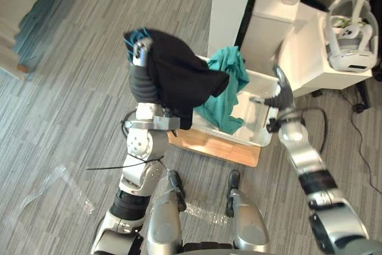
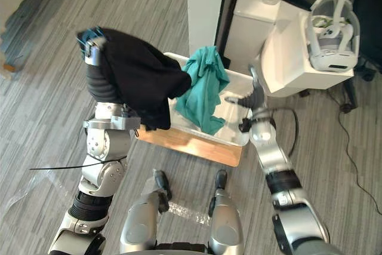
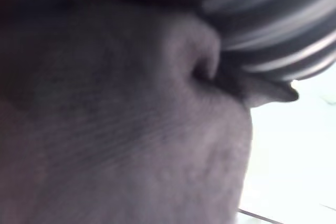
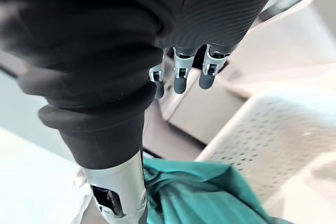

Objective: Tidy the bed and pick cloth on bed and put in laundry

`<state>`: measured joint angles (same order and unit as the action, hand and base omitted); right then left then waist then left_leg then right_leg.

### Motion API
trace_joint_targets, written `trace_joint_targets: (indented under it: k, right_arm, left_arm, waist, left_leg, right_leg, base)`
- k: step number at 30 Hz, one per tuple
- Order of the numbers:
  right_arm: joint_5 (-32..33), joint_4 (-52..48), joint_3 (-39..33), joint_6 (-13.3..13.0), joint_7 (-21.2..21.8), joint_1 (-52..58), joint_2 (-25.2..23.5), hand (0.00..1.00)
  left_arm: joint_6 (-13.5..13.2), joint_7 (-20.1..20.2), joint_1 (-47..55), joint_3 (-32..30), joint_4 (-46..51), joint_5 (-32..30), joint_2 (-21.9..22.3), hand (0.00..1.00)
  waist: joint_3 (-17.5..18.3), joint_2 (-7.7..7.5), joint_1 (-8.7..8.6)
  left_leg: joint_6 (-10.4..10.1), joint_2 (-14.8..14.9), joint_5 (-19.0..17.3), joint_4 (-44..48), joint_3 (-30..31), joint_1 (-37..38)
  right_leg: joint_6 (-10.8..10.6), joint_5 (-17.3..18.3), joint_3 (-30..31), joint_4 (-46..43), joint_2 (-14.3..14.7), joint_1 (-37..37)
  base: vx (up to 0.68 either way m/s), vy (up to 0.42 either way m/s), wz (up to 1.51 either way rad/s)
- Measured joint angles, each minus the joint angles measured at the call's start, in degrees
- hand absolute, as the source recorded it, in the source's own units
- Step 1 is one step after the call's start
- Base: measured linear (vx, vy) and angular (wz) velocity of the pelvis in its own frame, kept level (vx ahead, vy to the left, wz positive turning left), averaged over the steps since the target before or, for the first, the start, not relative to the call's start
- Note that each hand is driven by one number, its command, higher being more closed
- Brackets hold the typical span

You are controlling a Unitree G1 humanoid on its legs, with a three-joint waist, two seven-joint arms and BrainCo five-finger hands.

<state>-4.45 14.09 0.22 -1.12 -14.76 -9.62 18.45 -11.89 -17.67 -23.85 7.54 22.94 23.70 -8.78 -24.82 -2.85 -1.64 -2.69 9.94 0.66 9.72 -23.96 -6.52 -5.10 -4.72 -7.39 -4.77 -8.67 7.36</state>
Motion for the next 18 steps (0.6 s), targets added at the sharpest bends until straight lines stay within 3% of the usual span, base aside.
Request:
trace_joint_targets:
  k: [1, 4, 7, 9, 13, 15, 18]
  right_arm:
    - [0.6, 0.0, -0.6, 0.0, 0.1, 4.6, -0.6, 0.00]
    - [1.2, 1.4, -1.7, 0.0, 1.6, 10.7, -1.3, 0.00]
    - [2.4, 4.4, -1.4, -0.3, 2.8, 12.7, -1.4, 0.00]
    - [4.5, 8.9, -1.4, -1.0, 3.9, 14.8, -2.5, 0.00]
    - [7.4, 12.7, 0.0, -2.9, 5.7, 17.2, -3.5, 0.00]
    - [8.5, 14.5, 0.7, -4.6, 6.4, 18.3, -5.0, 0.00]
    - [9.7, 15.4, 2.4, -7.6, 6.5, 18.4, -6.1, 0.00]
  left_arm:
    - [2.2, -1.6, -2.3, -1.0, -1.7, -0.9, -1.8, 1.00]
    - [5.7, -5.3, -9.6, -1.7, -9.9, -2.4, -5.8, 1.00]
    - [7.5, -7.2, -13.6, -1.6, -16.3, -5.3, -8.0, 1.00]
    - [9.6, -10.3, -20.3, -1.4, -27.6, -10.2, -11.2, 1.00]
    - [10.5, -14.5, -28.4, 0.9, -41.8, -19.5, -17.2, 1.00]
    - [10.6, -16.1, -32.8, 4.9, -50.0, -23.3, -20.6, 1.00]
    - [13.0, -14.4, -34.2, 7.6, -56.5, -24.5, -21.8, 1.00]
  waist:
    - [1.1, -0.68, -0.97]
    - [1.9, -1.61, -2.74]
    - [2.1, -2.09, -3.91]
    - [2.2, -2.22, -5.59]
    - [1.9, -3.18, -7.68]
    - [1.2, -4.54, -9.03]
    - [0.7, -5.55, -10.66]
  left_leg:
    - [0.0, 0.0, 0.0, -0.4, -0.4, 0.4]
    - [-0.3, 0.0, -0.2, -0.8, -1.8, 1.3]
    - [-0.7, 0.1, -0.7, -1.0, -3.3, 2.1]
    - [-0.5, 0.3, -0.9, -1.3, -4.7, 2.4]
    - [-0.5, 0.5, -1.0, -1.1, -6.6, 1.6]
    - [-0.7, 1.4, -2.3, 0.9, -7.5, 0.7]
    - [-0.5, 3.2, -4.6, 5.4, -8.2, -2.2]
  right_leg:
    - [0.0, 0.0, 0.5, 0.1, 0.0, 0.0]
    - [-0.3, -0.2, 2.3, 0.2, 0.2, 0.0]
    - [-0.9, -0.2, 4.2, 1.1, 0.5, 0.0]
    - [-1.5, -0.5, 6.0, 1.9, 0.8, 0.3]
    - [-2.6, -1.2, 8.4, 2.1, 1.0, 2.3]
    - [-2.4, -1.7, 9.4, 2.1, 1.4, 2.9]
    - [-2.1, -2.3, 10.6, 2.0, 2.1, 4.8]
  base:
    - [0.02, 0.009, -0.18]
    - [0.00, 0.030, -0.23]
    - [-0.02, 0.023, -0.33]
    - [-0.02, 0.011, -0.27]
    - [-0.01, 0.007, -0.27]
    - [0.01, 0.006, -0.18]
    - [0.00, 0.003, -0.20]
